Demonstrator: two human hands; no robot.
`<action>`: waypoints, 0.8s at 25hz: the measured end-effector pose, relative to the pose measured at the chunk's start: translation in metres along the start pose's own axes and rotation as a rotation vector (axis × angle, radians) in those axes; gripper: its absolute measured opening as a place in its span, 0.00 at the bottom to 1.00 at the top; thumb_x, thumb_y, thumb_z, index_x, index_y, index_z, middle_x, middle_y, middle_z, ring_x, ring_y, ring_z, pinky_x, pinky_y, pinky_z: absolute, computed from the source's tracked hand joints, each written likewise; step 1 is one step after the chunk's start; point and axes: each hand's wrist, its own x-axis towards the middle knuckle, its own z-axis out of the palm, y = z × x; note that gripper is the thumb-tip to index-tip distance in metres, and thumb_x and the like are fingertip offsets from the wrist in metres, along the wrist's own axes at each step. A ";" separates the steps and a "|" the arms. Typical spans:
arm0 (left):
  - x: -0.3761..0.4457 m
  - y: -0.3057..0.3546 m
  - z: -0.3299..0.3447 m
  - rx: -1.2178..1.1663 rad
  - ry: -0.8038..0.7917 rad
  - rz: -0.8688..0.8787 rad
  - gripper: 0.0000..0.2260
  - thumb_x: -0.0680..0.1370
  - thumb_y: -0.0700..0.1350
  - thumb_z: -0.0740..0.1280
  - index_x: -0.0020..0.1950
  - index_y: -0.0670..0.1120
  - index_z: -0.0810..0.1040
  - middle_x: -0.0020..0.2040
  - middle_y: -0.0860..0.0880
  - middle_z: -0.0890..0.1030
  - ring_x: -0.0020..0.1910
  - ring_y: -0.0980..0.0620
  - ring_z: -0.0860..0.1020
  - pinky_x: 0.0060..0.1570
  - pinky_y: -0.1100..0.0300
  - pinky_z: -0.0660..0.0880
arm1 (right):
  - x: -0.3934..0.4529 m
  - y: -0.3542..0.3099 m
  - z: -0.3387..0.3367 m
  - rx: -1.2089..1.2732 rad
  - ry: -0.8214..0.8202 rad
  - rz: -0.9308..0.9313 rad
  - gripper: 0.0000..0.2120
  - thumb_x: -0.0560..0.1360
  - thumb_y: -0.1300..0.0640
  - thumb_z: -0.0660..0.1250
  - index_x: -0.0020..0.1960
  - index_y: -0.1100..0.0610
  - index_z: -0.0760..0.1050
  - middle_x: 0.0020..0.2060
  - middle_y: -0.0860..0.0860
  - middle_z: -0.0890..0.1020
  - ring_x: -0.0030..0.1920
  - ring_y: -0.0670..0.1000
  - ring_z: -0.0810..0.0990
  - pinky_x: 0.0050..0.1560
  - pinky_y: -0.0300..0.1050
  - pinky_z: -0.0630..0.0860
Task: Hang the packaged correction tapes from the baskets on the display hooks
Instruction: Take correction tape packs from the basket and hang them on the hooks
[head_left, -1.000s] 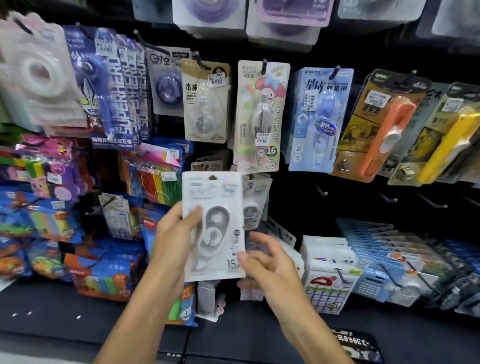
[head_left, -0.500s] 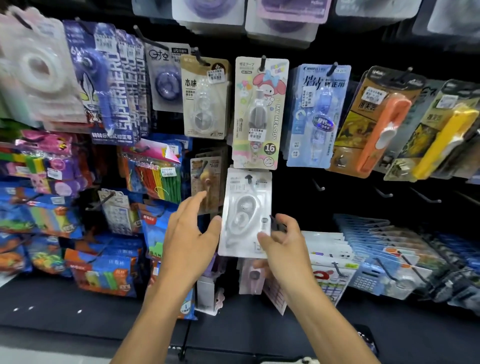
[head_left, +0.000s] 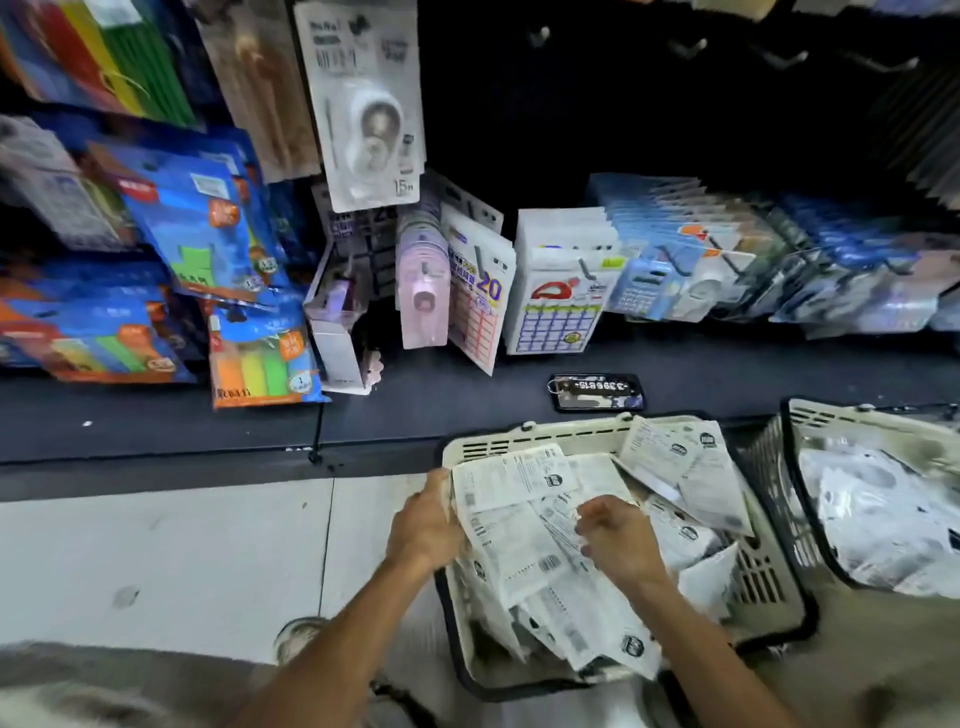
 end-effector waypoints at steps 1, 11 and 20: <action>0.001 -0.003 0.002 -0.046 0.007 -0.005 0.28 0.77 0.41 0.70 0.73 0.58 0.66 0.55 0.51 0.79 0.54 0.46 0.78 0.52 0.57 0.74 | 0.002 0.008 0.001 -0.048 -0.002 -0.023 0.08 0.76 0.69 0.65 0.49 0.59 0.81 0.48 0.59 0.86 0.48 0.59 0.84 0.54 0.59 0.80; -0.002 -0.065 -0.082 0.135 0.161 -0.155 0.27 0.74 0.34 0.65 0.71 0.54 0.72 0.59 0.42 0.80 0.54 0.40 0.78 0.54 0.53 0.76 | -0.008 0.010 -0.013 -0.352 -0.131 -0.186 0.08 0.77 0.58 0.69 0.56 0.53 0.79 0.52 0.53 0.85 0.51 0.53 0.83 0.55 0.48 0.78; 0.026 -0.012 -0.094 0.286 0.498 0.162 0.18 0.76 0.36 0.64 0.64 0.47 0.80 0.62 0.42 0.79 0.62 0.37 0.77 0.58 0.45 0.76 | -0.013 0.010 0.040 -1.213 -0.621 -0.774 0.50 0.71 0.64 0.68 0.80 0.39 0.43 0.82 0.48 0.47 0.77 0.55 0.62 0.75 0.59 0.63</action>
